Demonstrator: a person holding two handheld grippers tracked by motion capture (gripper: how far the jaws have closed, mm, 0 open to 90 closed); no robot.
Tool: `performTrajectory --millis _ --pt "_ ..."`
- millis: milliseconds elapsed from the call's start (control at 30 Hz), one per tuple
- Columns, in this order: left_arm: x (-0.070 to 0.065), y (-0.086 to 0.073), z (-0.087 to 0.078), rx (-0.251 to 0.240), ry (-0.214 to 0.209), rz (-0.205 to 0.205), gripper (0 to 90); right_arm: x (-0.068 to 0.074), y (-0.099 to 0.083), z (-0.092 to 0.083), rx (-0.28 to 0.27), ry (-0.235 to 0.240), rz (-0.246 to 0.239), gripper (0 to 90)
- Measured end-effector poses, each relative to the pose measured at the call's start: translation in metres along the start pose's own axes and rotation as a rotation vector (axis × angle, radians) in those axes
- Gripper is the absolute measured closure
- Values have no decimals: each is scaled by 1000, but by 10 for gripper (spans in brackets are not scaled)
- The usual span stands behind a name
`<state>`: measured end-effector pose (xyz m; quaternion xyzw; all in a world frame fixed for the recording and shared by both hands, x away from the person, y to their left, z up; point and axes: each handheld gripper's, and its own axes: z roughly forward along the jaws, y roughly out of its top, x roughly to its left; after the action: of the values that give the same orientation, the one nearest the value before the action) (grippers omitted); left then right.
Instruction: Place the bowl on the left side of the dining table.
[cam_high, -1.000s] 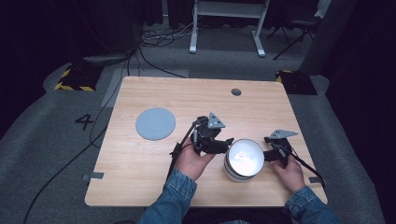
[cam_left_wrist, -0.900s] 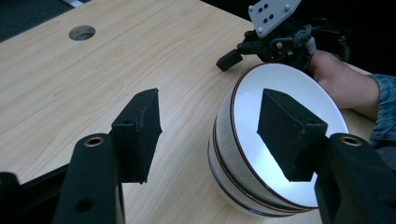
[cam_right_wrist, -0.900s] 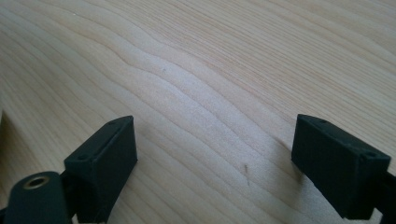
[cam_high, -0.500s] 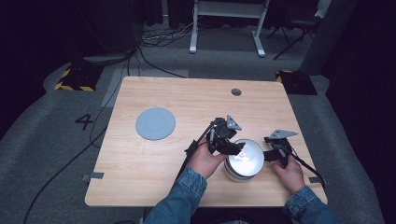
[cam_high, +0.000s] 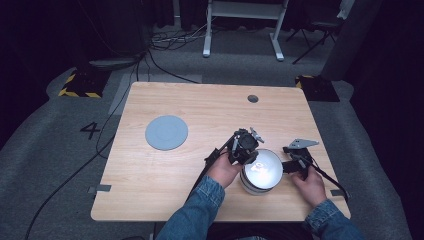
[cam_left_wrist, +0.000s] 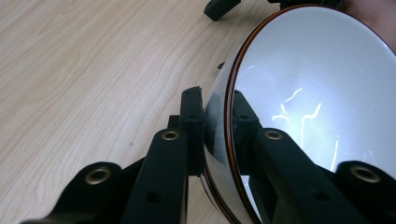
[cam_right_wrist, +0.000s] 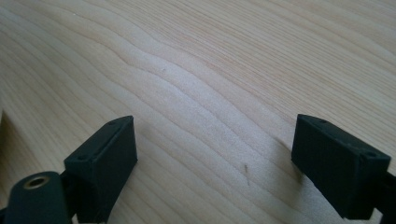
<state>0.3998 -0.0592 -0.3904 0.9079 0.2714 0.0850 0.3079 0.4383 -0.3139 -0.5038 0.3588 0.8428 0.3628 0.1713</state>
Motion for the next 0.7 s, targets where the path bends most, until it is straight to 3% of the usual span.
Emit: performTrajectory --millis 300,700 --pt "2 3 -4 10 -20 2 810 0 0 0 -3 0 -4 142" --pt "-1 11 -31 -55 -40 -9 810 1 0 0 -6 5 9 142"
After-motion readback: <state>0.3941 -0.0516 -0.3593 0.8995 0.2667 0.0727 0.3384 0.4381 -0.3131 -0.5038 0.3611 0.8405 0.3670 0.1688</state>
